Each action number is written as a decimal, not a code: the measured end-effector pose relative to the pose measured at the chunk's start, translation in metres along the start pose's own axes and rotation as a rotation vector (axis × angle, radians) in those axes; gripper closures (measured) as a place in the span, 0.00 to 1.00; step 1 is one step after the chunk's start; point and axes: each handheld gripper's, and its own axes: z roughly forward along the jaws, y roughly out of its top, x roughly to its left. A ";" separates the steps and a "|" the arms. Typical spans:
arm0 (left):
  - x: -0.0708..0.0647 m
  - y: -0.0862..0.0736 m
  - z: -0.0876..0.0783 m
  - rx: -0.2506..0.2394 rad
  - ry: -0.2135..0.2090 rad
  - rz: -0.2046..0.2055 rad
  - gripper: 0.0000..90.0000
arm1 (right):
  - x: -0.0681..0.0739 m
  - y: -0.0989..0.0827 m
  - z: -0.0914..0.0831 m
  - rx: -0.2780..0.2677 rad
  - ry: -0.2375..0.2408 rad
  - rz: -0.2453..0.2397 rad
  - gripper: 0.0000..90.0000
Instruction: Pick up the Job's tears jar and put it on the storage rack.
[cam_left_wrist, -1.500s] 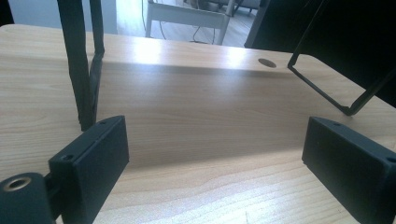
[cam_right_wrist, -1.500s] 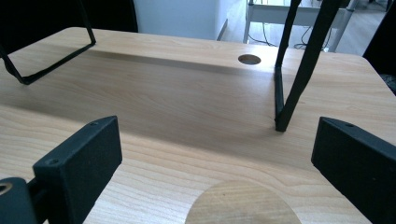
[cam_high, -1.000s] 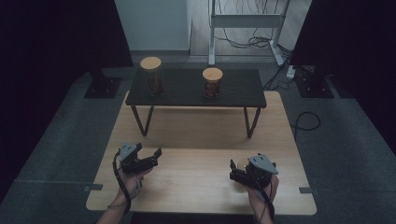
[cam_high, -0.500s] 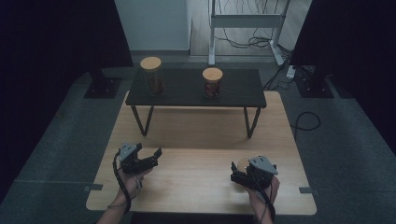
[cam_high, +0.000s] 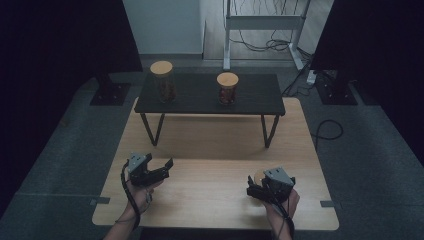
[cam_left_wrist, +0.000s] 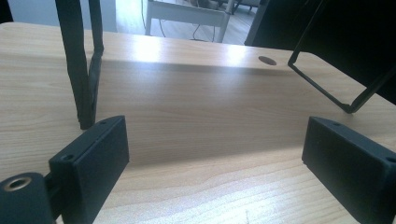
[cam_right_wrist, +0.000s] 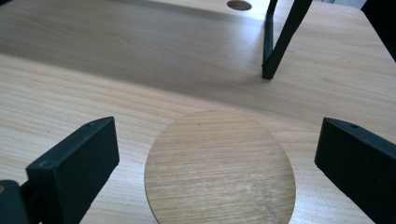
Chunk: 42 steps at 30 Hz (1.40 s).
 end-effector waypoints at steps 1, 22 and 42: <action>0.000 0.000 0.000 0.001 0.000 0.000 0.08 | 0.000 0.001 0.001 0.006 -0.001 -0.001 0.00; 0.001 0.000 0.001 0.003 0.001 0.000 0.08 | -0.002 0.001 0.015 0.079 0.012 -0.004 0.00; 0.001 0.000 0.001 0.002 0.002 -0.002 0.08 | -0.002 -0.001 0.025 0.115 0.012 -0.008 0.00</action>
